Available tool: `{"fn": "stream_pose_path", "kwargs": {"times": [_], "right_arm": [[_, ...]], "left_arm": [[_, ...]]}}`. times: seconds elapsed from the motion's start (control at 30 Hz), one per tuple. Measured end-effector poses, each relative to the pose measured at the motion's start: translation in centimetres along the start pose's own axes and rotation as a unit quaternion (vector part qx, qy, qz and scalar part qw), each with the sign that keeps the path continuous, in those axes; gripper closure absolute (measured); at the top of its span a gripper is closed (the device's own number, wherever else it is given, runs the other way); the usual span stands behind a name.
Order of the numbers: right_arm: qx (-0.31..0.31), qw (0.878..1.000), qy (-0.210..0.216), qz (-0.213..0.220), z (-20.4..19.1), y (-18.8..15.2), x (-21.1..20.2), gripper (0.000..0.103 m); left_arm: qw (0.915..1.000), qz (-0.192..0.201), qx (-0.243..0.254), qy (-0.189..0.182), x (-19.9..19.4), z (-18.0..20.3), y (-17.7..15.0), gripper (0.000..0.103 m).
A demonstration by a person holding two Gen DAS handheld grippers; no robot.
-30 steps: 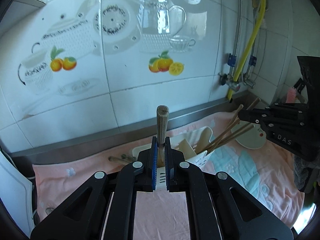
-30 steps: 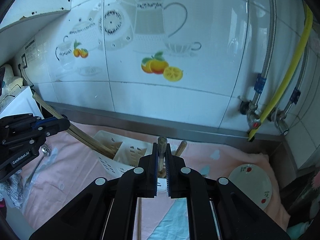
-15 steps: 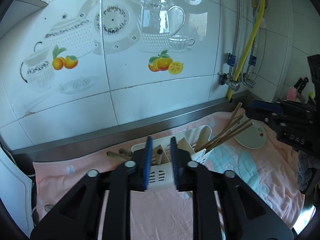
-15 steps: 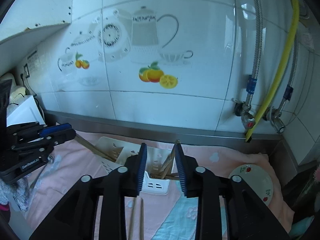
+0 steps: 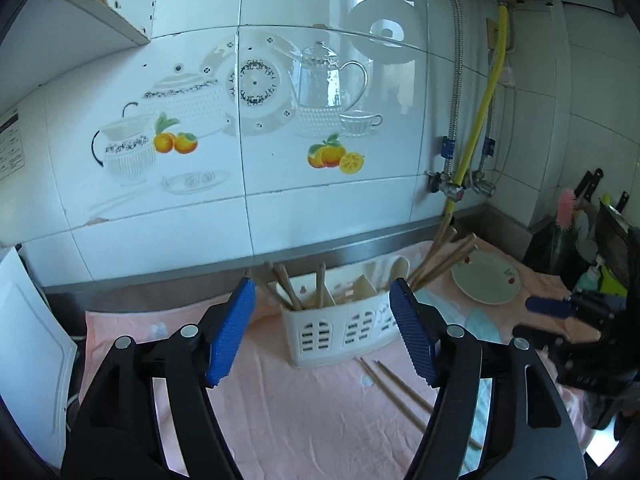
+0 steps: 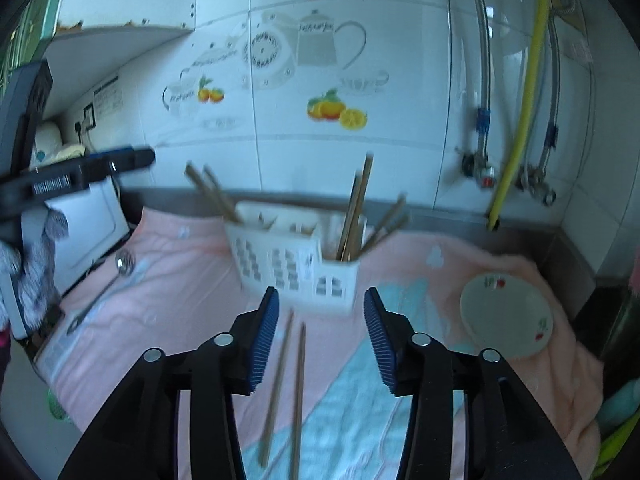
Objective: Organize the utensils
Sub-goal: 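Move the left gripper back over the remaining chopsticks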
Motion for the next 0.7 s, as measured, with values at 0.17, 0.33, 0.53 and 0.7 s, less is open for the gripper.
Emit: {"fn": "stream_pose_path", "kwargs": {"times": [0.17, 0.33, 0.53, 0.7], "right_arm": [[-0.004, 1.0, 0.0, -0.022, -0.5, -4.3, 0.7, 0.055], [-0.006, 0.999, 0.001, -0.042, -1.0, -8.5, 1.6, 0.055], [0.012, 0.998, 0.003, -0.068, -0.8, -12.6, 2.9, 0.055], [0.023, 0.996, 0.008, -0.086, -0.5, -14.4, 4.0, 0.062]], "left_arm": [[1.0, 0.003, -0.008, 0.003, -1.4, 0.3, -2.7, 0.022], [0.9998, -0.003, -0.02, 0.002, -1.9, 0.9, -5.8, 0.018], [0.999, -0.027, -0.035, -0.001, -1.7, 1.2, -9.2, 0.014], [0.998, -0.044, -0.046, 0.006, -1.6, 1.2, -11.9, 0.013]]}}
Point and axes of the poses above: each gripper's, at about its wrist camera, not at the fingertips, and x roughly the way its jaws point, z to its right, y to its top, the point moved 1 cm from there along x, roughly the way its jaws point, and after that the axes turned 5 degrees about x, right-handed, at the moved point
